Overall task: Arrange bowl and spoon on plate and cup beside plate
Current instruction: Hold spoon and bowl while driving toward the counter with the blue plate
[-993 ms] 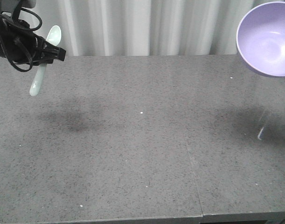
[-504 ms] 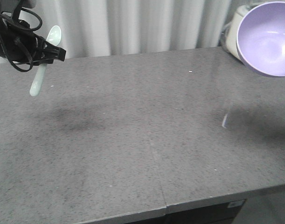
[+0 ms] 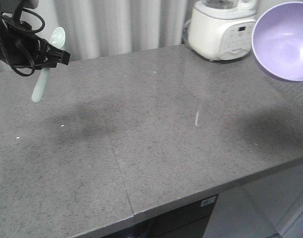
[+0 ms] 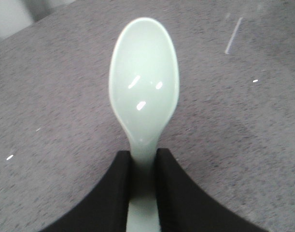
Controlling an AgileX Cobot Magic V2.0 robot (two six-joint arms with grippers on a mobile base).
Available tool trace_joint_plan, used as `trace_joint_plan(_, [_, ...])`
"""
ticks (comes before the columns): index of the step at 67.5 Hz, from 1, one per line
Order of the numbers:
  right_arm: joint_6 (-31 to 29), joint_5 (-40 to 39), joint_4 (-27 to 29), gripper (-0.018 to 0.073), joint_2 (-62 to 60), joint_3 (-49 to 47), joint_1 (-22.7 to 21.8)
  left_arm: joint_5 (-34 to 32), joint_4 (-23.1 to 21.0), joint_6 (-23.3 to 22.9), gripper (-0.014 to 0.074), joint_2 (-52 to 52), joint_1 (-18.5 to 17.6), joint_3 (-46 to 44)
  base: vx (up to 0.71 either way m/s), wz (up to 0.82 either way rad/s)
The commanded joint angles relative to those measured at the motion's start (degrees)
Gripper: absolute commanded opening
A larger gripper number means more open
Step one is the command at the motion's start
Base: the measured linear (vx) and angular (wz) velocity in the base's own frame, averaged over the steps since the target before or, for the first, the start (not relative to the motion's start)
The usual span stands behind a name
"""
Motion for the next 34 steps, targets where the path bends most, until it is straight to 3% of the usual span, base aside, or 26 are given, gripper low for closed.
trace_joint_plan(1, [-0.2, -3.8, -0.2, -0.0003, -1.4, -1.7, -0.3, -3.3, -0.9, 0.1, -0.0006, -2.3, -0.3, -1.4, -0.01, -0.34])
trace_joint_plan(34, [-0.2, -3.8, -0.2, -0.0003, -1.4, -1.7, -0.3, -3.3, -0.9, 0.1, -0.0006, -2.3, -0.3, -1.4, -0.01, -0.35])
